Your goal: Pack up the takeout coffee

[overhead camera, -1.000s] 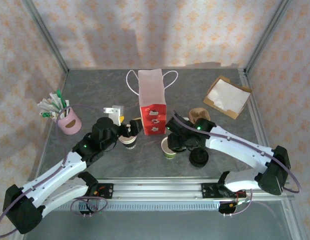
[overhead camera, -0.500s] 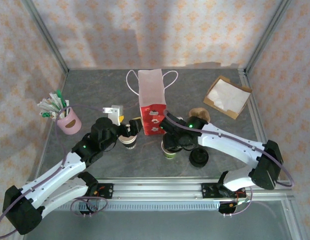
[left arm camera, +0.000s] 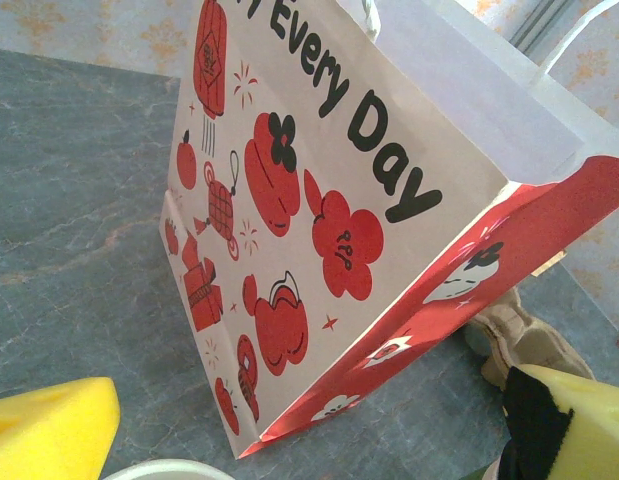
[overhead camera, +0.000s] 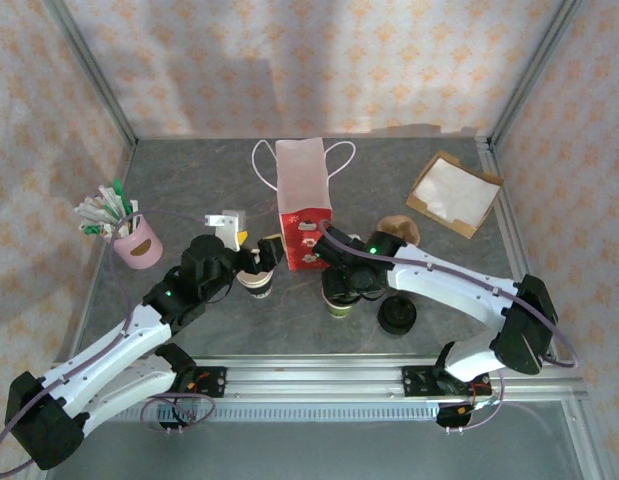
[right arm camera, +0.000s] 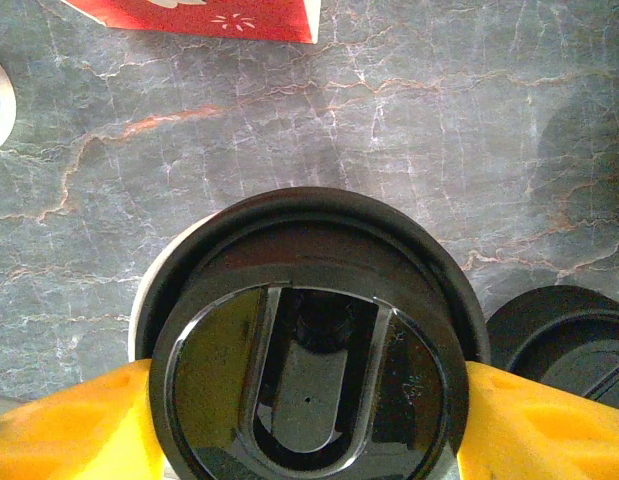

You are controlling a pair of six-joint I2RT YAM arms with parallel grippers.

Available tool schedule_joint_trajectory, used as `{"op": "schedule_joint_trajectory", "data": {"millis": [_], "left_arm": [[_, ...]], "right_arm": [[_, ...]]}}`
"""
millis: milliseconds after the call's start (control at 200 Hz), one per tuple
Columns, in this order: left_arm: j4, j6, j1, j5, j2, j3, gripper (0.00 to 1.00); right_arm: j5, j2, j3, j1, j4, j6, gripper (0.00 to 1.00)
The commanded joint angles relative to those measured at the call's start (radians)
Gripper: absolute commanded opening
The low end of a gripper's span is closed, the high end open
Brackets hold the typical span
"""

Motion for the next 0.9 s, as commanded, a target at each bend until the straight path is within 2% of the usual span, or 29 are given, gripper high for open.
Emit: {"op": "schedule_joint_trajectory", "data": {"millis": [0,896], "left_arm": [[0.02,-0.001,0.005,0.01,-0.017,-0.013,1.0],[0.028,0.002,0.005,0.012,-0.004,-0.015,1.0]], "right_arm": [[-0.004,0.01,0.032,0.01,0.001,-0.016,0.66],[0.004,0.014,0.056,0.022,-0.02,-0.026,0.66]]}}
